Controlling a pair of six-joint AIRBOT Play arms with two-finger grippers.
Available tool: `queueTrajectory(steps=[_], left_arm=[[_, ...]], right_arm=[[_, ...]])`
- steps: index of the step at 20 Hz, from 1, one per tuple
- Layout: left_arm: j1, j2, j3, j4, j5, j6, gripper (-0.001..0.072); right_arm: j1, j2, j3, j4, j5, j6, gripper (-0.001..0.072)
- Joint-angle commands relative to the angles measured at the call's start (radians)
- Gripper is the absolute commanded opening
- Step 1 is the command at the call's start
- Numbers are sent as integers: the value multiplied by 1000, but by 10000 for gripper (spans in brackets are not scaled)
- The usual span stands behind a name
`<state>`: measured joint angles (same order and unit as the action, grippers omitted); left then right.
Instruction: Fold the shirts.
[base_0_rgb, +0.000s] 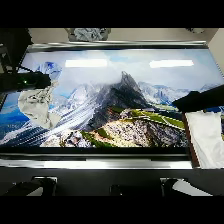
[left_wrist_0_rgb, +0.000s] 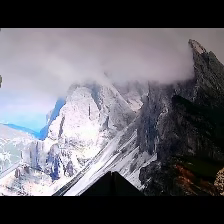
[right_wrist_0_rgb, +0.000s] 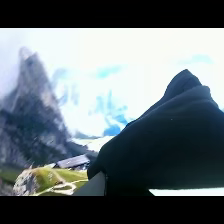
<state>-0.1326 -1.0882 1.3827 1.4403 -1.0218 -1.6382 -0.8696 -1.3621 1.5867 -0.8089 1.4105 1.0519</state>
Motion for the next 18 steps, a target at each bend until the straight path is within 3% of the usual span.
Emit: queueTrajectory(steps=[1,6,11,14,18], left_arm=[[0,-1,0,0,2,1,26],[0,-1,-1,0,6,1,26],[0,-1,0,0,69,1,26],[0,-1,0,0,72,1,26],[0,-1,0,0,72,1,26]], right_arm=[[-113,2,10,6,40,3,39],[-210,63,10,-80,175,56,40],[-211,126,-108,-510,352,75,40],[-211,163,-294,-656,343,74,40],[-211,167,-533,-695,207,90,40]])
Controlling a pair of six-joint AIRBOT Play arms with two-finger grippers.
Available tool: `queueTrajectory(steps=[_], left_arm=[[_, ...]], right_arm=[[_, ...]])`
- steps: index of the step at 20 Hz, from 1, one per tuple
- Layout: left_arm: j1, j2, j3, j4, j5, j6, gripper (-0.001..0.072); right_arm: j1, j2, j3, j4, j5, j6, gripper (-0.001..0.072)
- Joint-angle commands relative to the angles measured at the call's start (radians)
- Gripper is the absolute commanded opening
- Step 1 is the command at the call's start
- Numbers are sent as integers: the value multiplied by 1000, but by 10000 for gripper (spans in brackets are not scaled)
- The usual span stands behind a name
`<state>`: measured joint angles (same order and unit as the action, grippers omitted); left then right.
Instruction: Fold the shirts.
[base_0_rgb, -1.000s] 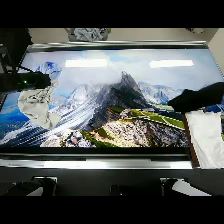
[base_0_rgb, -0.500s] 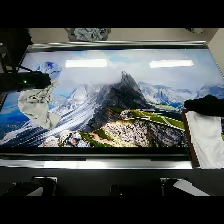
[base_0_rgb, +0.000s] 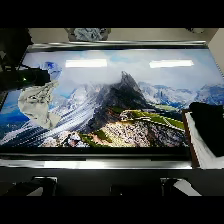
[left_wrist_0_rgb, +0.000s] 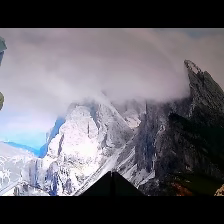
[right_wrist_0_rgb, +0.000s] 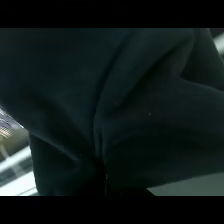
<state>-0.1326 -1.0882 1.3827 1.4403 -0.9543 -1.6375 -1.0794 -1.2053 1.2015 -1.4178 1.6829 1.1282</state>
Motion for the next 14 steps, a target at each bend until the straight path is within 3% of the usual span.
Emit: queueTrajectory(steps=[1,2,4,7,9,12,14], left_arm=[[0,-1,0,0,5,0,26],[0,-1,0,0,5,0,26],[0,0,3,0,5,0,26],[0,3,65,1,-18,1,26],[0,2,152,1,-13,34,25],[0,-21,295,55,-16,44,24],[0,-61,350,156,-83,24,24]], right_arm=[[-2,11,-179,-87,-85,13,41],[-2,11,-192,-93,-100,13,123],[-2,11,-162,-121,-137,-9,590],[0,11,44,-116,-204,-122,620],[41,11,268,-110,-336,-169,620],[219,11,532,-82,-587,-202,605],[400,11,580,-25,-634,-196,592]])
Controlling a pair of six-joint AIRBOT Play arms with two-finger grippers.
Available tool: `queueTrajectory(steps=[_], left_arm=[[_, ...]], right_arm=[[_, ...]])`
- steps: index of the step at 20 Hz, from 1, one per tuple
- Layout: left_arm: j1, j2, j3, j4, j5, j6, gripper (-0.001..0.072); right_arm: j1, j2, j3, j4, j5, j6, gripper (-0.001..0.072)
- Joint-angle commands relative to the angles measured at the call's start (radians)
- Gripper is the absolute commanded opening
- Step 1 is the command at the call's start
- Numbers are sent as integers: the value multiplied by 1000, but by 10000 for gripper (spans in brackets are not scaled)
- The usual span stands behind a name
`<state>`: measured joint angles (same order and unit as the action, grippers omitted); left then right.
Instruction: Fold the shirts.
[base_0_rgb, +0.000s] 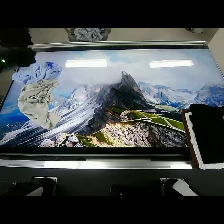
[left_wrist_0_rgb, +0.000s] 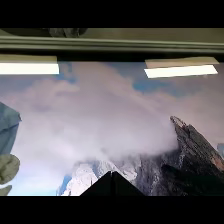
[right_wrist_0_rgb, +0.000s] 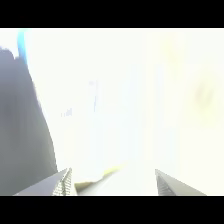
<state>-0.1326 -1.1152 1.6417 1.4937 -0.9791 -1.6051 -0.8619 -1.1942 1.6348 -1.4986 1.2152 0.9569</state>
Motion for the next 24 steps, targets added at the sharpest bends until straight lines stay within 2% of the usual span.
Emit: queueTrajectory(steps=[1,3,4,5,6,8,12,24], left_arm=[[0,-58,93,162,-121,-31,24],[4,-132,81,240,-308,-36,31],[11,-172,54,242,-399,-37,149],[13,-202,11,230,-480,-42,412],[14,-224,-53,201,-550,-44,620],[14,-217,-223,115,-557,-41,625],[9,-128,-489,32,-410,-82,624],[8,-124,-504,42,-400,-79,622]], right_arm=[[282,-5,143,74,-128,-5,592],[481,-47,100,61,31,88,594],[565,-85,62,62,131,111,593],[631,-122,16,72,224,117,592],[692,-159,-49,86,312,116,586],[773,-192,-201,101,355,94,560],[810,-192,-327,99,248,102,557],[810,-192,-326,88,268,113,557]])
